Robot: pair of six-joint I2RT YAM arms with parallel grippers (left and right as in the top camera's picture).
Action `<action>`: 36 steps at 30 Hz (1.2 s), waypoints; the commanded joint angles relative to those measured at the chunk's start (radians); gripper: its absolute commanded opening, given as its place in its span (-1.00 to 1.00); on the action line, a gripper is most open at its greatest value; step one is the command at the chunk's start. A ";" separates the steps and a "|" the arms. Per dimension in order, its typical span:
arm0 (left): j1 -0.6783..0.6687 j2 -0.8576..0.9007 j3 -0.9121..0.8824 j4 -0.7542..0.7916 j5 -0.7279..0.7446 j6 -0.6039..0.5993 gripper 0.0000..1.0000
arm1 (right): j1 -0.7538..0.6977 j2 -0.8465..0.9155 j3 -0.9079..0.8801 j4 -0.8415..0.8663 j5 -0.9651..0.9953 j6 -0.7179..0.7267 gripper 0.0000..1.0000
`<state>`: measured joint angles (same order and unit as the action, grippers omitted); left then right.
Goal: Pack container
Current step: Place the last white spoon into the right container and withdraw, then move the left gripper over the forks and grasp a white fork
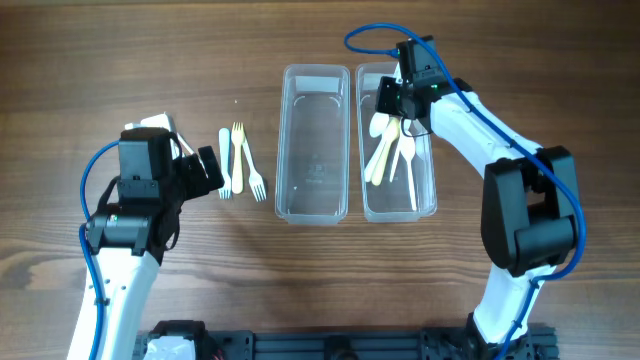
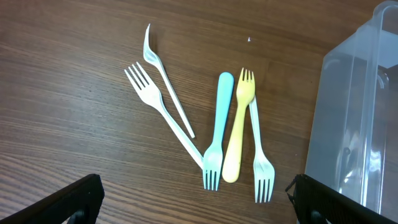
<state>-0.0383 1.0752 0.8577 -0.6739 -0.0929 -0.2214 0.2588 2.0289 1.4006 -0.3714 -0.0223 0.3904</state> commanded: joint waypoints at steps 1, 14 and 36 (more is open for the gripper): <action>-0.005 0.001 0.021 0.003 -0.013 0.016 1.00 | 0.004 -0.058 0.004 -0.025 -0.002 -0.026 -0.89; -0.005 0.001 0.021 0.003 -0.013 0.016 0.99 | 0.069 -0.238 -0.006 -0.532 -0.011 0.080 -0.90; -0.005 0.001 0.020 -0.050 0.317 -0.161 1.00 | -0.468 -0.634 0.209 -0.671 -0.113 -0.092 0.87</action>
<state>-0.0383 1.0752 0.8593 -0.6682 0.0490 -0.3420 -0.1589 1.3964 1.6054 -1.0157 -0.1249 0.3119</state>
